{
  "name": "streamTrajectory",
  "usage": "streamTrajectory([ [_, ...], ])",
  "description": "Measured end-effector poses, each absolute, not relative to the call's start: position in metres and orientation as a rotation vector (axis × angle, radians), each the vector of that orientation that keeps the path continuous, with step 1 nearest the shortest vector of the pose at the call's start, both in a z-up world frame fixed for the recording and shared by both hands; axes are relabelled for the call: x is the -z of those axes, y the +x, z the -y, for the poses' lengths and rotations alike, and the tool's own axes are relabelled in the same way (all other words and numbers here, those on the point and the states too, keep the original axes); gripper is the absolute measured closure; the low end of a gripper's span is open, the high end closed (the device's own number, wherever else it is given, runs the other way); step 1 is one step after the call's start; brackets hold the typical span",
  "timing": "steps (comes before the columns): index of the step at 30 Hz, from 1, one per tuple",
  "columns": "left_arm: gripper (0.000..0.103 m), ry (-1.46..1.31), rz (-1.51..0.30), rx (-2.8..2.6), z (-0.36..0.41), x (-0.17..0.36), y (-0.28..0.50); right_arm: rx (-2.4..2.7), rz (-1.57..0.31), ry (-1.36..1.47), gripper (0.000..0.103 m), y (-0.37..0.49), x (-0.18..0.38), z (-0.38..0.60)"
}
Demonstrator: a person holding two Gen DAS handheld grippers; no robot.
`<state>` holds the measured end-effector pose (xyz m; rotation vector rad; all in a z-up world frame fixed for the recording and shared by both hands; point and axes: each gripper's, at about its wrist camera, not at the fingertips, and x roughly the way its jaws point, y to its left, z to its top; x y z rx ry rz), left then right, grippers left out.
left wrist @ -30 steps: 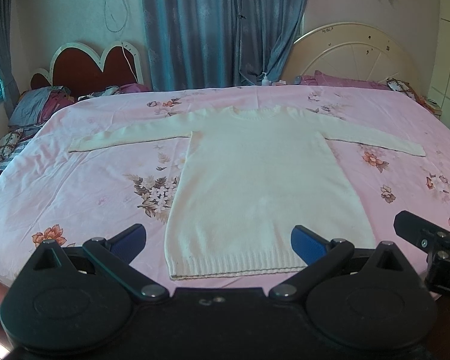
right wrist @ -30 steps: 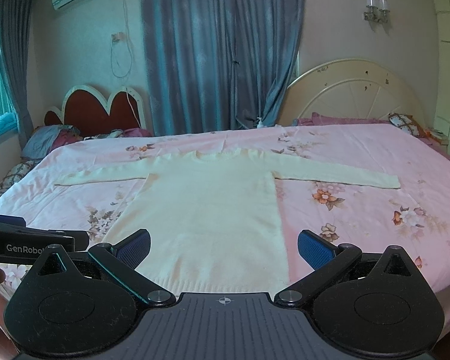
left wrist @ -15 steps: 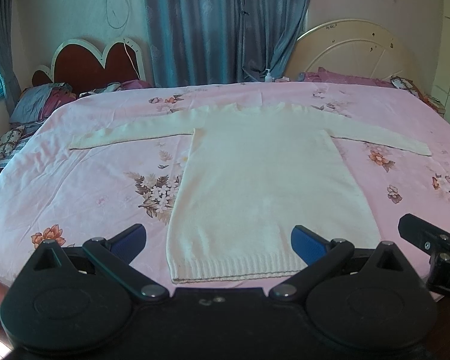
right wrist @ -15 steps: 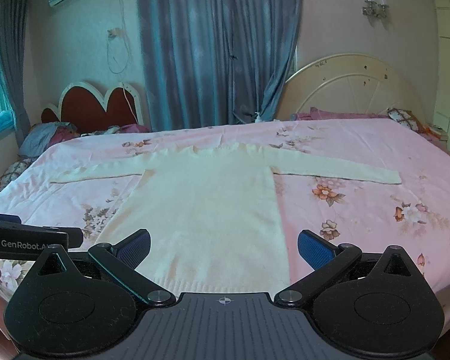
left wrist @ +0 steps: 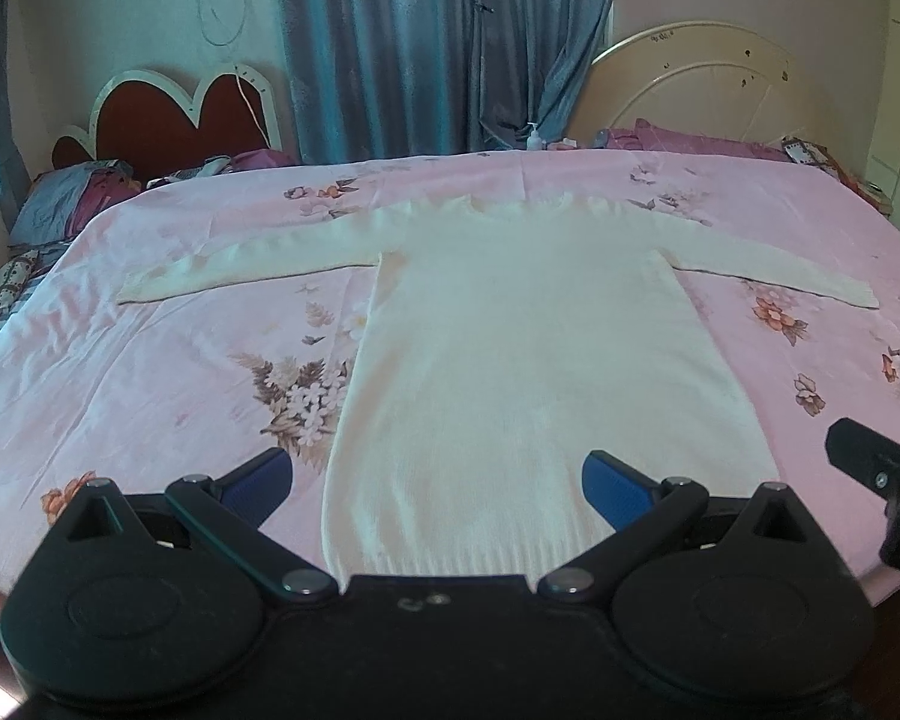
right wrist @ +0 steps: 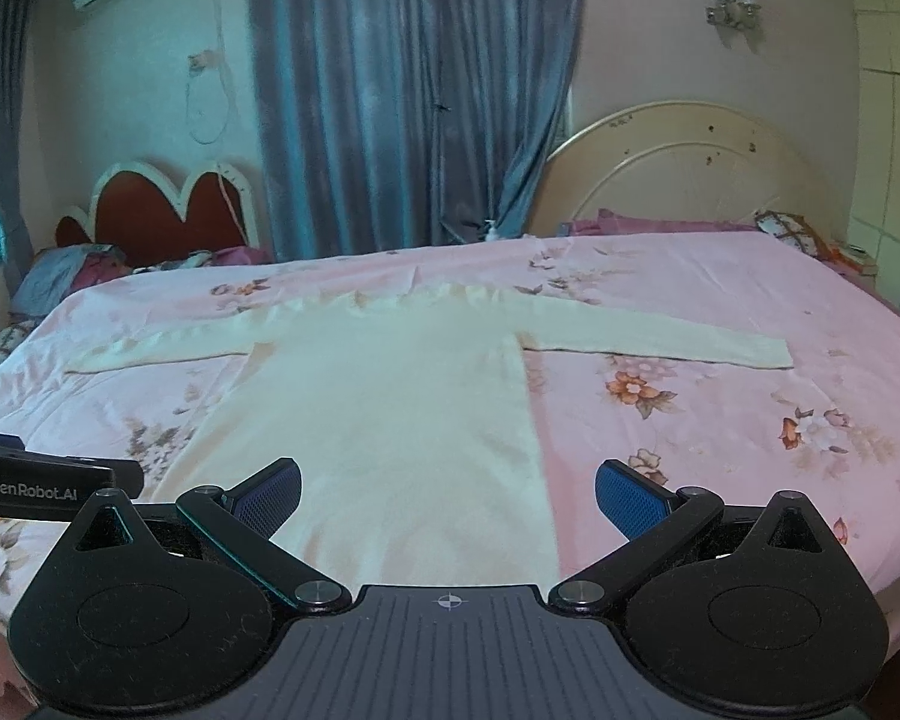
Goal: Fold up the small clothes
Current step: 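Move the right tool to the sweater's sleeve cuff and grasp it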
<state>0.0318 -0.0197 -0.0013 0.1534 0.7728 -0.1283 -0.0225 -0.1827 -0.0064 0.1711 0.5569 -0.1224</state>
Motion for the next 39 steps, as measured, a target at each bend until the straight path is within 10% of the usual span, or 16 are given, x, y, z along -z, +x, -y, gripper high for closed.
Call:
streamTrajectory([
  [39,0.001,0.128,-0.829,0.15,0.117,0.065,0.282,0.386,-0.622,0.263,0.0,0.175,0.07,0.391],
])
